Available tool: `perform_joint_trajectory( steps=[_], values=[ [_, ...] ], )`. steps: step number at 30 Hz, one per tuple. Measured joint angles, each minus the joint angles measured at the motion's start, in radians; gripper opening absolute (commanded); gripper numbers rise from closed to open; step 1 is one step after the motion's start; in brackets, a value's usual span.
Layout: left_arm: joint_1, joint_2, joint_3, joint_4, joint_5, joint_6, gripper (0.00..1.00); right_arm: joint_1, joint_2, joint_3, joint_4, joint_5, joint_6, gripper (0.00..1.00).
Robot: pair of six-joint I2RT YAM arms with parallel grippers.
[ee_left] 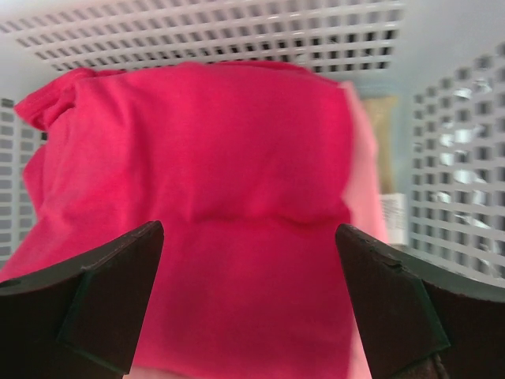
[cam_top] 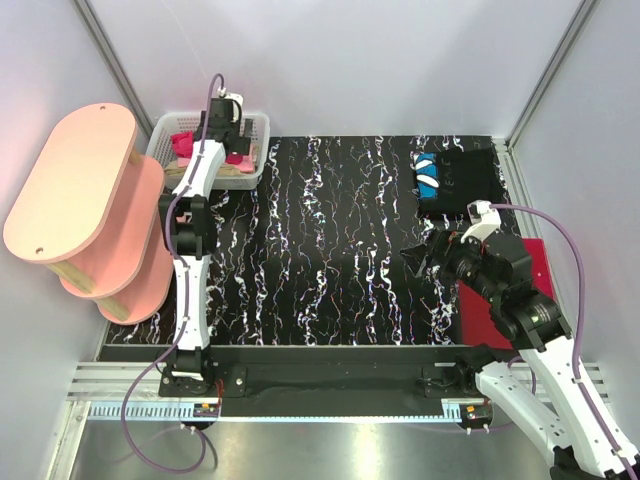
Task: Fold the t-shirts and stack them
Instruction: Grab crumpled tshirt from bin with the left arm
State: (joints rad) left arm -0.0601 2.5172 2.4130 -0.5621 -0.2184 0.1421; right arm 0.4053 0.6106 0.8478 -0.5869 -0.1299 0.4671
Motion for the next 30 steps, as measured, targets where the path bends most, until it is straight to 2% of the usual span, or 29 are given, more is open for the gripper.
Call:
perform_joint_trajectory(
  steps=[10, 15, 18, 19, 20, 21, 22, 30],
  values=[
    [0.013, 0.04, -0.002, 0.07, -0.01, 0.045, 0.91, 0.0, 0.039, 0.008, 0.02, -0.061, 0.004, 1.0],
    [0.008, 0.054, -0.023, 0.084, -0.011, 0.077, 0.8, 0.0, 0.045, 0.018, 0.028, -0.08, 0.005, 1.0],
    [0.005, 0.054, -0.039, 0.099, -0.01, 0.093, 0.55, 0.0, 0.046, 0.018, 0.031, -0.096, 0.005, 1.0],
    [0.004, 0.054, -0.048, 0.105, -0.007, 0.098, 0.31, 0.0, 0.048, 0.019, 0.032, -0.1, 0.005, 1.0],
    [0.001, 0.054, -0.056, 0.109, -0.005, 0.101, 0.17, 0.0, 0.05, 0.02, 0.033, -0.101, 0.005, 1.0],
    [-0.001, 0.054, -0.066, 0.115, -0.003, 0.114, 0.06, 0.0, 0.051, 0.02, 0.034, -0.101, 0.005, 1.0],
    [-0.005, 0.054, -0.07, 0.116, -0.004, 0.112, 0.0, 0.0, 0.051, 0.021, 0.034, -0.101, 0.005, 1.0],
    [-0.013, 0.009, -0.111, 0.109, 0.005, 0.125, 0.0, 0.0, 0.032, 0.021, 0.036, -0.106, 0.012, 1.0]
  ],
)
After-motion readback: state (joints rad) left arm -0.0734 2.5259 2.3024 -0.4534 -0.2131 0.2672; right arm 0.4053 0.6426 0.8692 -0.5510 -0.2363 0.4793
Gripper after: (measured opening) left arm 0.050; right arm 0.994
